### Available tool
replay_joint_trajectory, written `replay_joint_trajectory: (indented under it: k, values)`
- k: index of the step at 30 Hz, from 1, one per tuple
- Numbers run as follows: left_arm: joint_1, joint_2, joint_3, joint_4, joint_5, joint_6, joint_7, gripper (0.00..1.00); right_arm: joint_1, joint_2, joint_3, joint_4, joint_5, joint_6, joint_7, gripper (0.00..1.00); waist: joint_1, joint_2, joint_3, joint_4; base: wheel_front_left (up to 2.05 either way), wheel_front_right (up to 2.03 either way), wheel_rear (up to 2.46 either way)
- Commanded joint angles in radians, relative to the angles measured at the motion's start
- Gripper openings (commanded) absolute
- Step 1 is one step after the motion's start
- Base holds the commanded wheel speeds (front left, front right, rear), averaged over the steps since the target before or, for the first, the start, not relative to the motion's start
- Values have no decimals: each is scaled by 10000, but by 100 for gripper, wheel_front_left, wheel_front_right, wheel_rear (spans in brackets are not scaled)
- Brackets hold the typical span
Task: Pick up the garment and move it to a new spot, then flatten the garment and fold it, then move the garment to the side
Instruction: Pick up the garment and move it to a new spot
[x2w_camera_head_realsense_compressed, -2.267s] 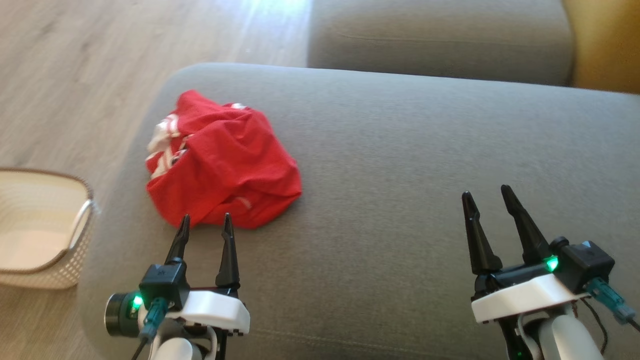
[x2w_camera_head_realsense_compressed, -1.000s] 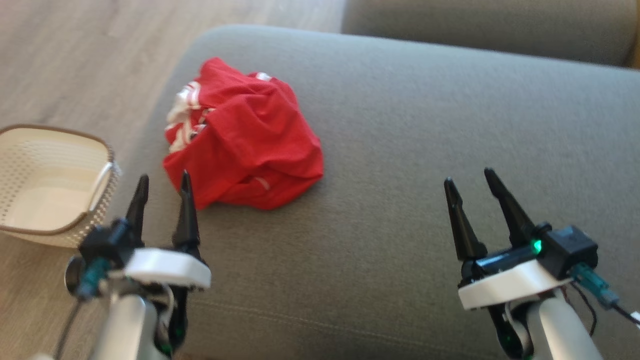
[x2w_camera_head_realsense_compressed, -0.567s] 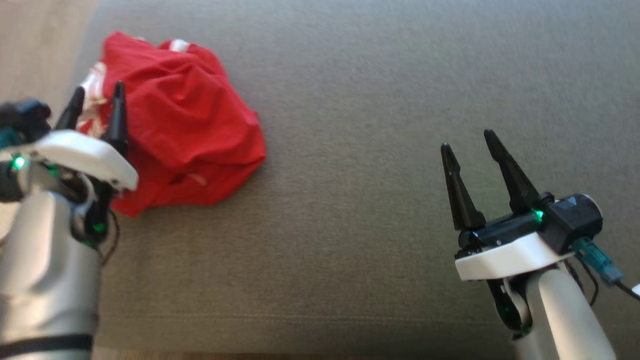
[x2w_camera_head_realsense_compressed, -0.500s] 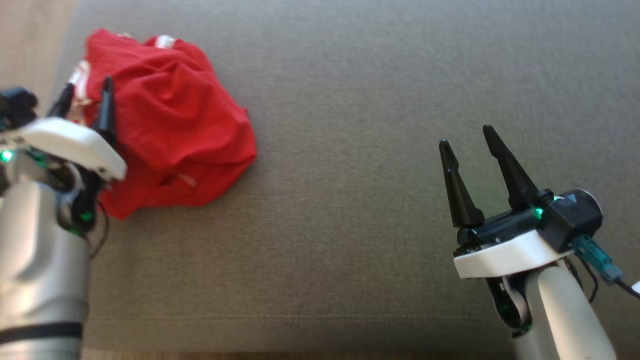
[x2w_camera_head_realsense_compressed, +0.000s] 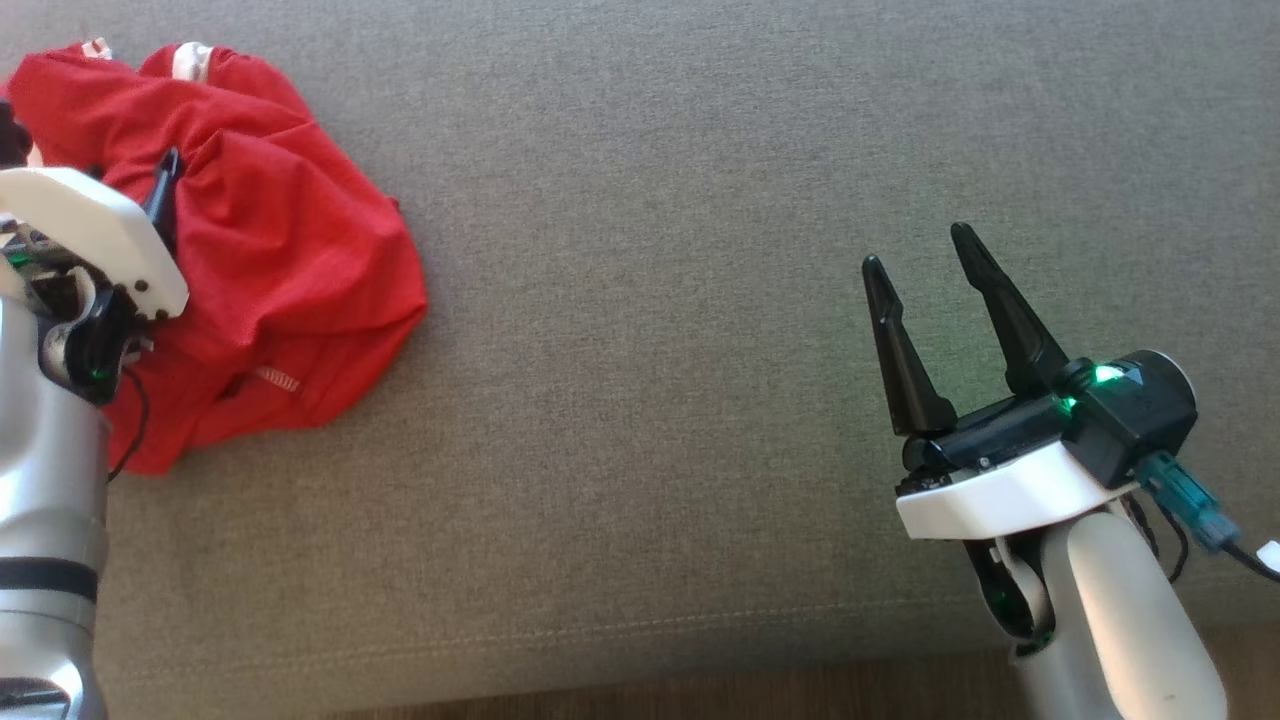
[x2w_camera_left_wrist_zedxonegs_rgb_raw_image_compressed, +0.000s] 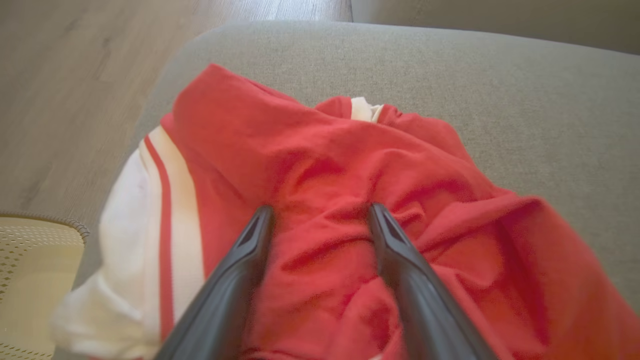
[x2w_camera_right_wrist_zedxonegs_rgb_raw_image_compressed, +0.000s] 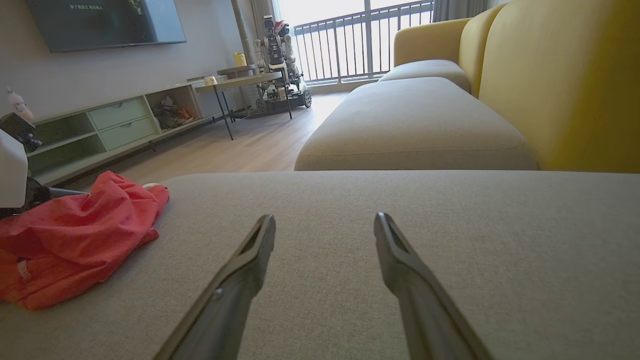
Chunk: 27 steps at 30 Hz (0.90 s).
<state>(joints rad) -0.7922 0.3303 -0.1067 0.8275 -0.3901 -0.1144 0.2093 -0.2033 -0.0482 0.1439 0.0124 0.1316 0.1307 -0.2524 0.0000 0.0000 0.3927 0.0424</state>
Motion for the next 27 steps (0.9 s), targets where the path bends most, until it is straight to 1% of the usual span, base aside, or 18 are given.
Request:
replay_joint_trajectory:
  k: [1,2,7,13,16,22,25,27]
  values:
    - [-395,637,190,117,39,-19,2,64,-142,-20,254,-368,-72,0,-93,100,0,0,-18,-53,0,0,0]
    - [-434,643,193,276,17,-22,-29,0,-139,-20,246,-365,-69,0,-93,100,0,0,-30,-68,0,0,0]
    - [-659,732,199,818,-232,-89,-339,0,-143,-20,158,-334,-26,0,-93,100,0,0,-148,-78,0,0,0]
    - [-878,852,81,930,-359,-132,-953,0,-86,-20,127,-288,43,0,-93,100,0,0,-441,51,0,0,0]
    - [-936,903,-38,741,-461,-150,-1596,0,-3,-20,147,-235,153,0,-93,100,0,0,-692,149,0,0,0]
    - [-867,799,24,174,-691,-156,-2759,0,163,-20,125,-131,314,0,-93,100,0,0,-1284,412,0,0,0]
    - [-806,688,90,-252,-800,-138,-3242,0,293,-20,118,-76,336,0,-93,100,0,0,-1613,556,0,0,0]
    - [-685,551,98,-666,-815,-37,-3509,0,409,-20,140,-35,362,0,-93,100,0,0,-1863,643,0,0,0]
